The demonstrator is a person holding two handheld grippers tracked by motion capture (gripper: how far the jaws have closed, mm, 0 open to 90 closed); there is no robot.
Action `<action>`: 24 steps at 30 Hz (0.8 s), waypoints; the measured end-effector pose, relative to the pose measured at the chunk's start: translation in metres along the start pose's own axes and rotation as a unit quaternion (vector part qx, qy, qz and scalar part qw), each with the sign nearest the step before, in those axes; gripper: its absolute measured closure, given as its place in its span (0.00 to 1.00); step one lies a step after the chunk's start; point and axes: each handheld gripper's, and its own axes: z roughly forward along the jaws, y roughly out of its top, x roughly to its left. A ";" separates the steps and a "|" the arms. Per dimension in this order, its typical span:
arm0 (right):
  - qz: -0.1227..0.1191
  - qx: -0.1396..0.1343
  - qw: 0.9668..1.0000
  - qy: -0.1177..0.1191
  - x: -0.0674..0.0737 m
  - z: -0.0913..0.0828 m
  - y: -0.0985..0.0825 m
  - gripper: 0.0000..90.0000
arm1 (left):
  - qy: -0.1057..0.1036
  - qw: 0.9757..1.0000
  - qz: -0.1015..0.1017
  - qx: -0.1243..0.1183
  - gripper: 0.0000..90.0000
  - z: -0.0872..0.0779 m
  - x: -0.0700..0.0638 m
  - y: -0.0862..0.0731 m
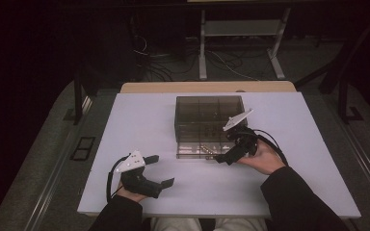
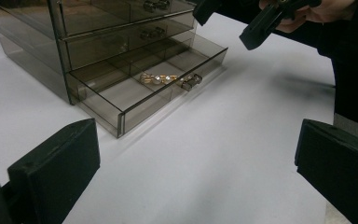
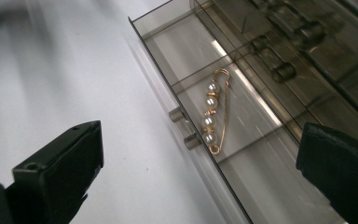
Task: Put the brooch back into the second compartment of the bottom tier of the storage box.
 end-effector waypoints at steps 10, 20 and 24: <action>0.009 -0.016 1.000 -0.005 -0.001 -0.016 -0.012 0.00 | 0.000 1.000 -0.001 0.000 0.00 0.000 0.000 0.000; 0.023 -0.021 0.999 -0.010 -0.004 -0.023 -0.025 0.00 | 0.000 1.000 -0.002 0.000 0.00 0.001 0.000 0.000; 0.027 -0.025 0.999 -0.012 -0.004 -0.027 -0.031 0.00 | 0.000 1.000 -0.001 0.000 0.00 0.001 0.000 0.000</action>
